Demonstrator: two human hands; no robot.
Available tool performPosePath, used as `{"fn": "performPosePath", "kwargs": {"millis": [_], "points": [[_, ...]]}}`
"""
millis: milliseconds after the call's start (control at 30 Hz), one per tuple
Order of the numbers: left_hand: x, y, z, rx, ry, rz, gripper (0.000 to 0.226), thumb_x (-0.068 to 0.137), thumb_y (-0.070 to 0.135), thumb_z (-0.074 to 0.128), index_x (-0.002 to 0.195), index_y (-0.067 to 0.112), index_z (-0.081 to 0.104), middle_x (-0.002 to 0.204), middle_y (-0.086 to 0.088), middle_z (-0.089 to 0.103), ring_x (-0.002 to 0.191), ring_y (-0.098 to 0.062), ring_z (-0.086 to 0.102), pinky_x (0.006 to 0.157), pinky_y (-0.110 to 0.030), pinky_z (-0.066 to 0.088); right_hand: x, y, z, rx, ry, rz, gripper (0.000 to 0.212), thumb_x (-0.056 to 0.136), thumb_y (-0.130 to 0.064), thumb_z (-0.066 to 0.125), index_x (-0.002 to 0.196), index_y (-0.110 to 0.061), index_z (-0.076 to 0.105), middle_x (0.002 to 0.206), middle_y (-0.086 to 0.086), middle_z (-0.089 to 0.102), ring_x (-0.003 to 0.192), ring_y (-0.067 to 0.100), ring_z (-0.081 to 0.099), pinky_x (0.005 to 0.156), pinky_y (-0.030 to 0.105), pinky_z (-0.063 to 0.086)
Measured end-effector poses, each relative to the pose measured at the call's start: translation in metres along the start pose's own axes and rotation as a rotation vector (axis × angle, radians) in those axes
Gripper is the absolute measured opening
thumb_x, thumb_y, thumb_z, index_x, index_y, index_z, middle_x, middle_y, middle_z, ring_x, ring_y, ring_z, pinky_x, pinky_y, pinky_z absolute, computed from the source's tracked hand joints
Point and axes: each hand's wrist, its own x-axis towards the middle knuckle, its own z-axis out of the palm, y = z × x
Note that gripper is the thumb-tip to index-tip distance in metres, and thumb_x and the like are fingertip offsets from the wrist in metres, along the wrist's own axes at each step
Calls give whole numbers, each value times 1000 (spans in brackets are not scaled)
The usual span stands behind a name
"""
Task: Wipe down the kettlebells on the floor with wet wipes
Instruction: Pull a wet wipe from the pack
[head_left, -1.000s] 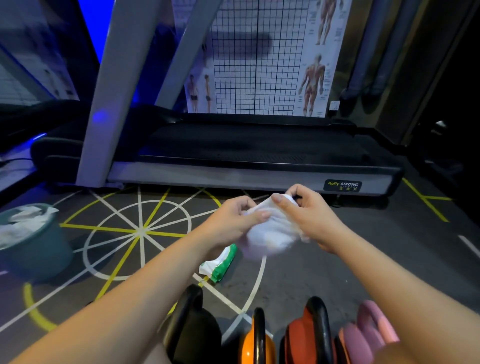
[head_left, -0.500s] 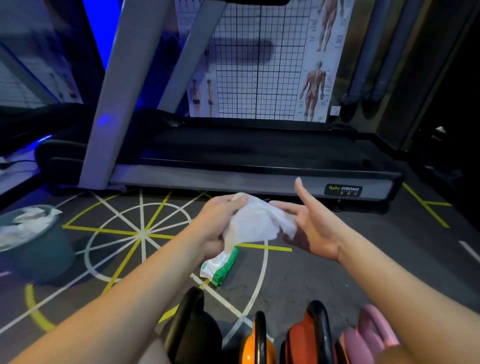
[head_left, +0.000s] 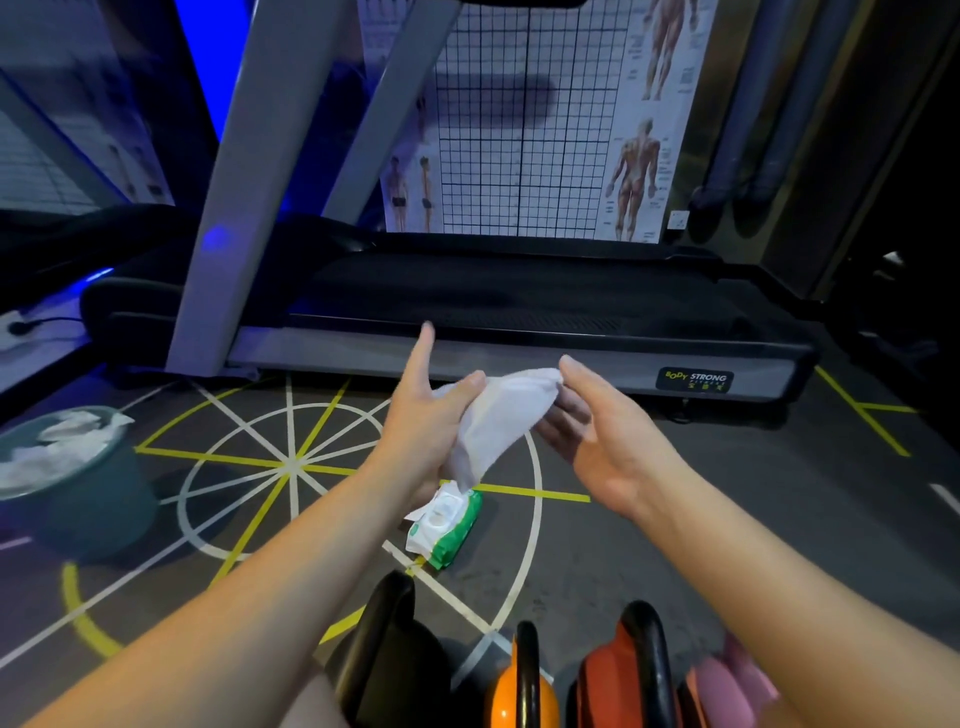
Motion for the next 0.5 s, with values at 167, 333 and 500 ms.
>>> {"fn": "performPosePath", "kwargs": {"millis": [167,333,500], "points": [[-2,0,-1,221,-65,182,21,100,24,64,113,35,76,106,6,76,98,-14,68,87,-42,55,1,5,-4,-198,-93,-82,24,91,-14,69,115,-9,70,102,6,75,85,15,71,76,25,57],[0,1,-13,438,-103,135,18,87,29,80,104,32,75,99,-2,74,81,-22,73,64,-43,62,3,13,-2,-293,56,-168,29,78,-4,81,106,-4,73,98,11,76,91,20,73,75,24,55],[-1,1,-15,619,-52,82,13,79,32,87,86,24,78,79,-3,76,78,-25,73,61,-32,55,5,4,-14,-720,88,-271,27,73,-11,87,97,-21,80,91,6,75,79,11,65,73,22,53]]}}
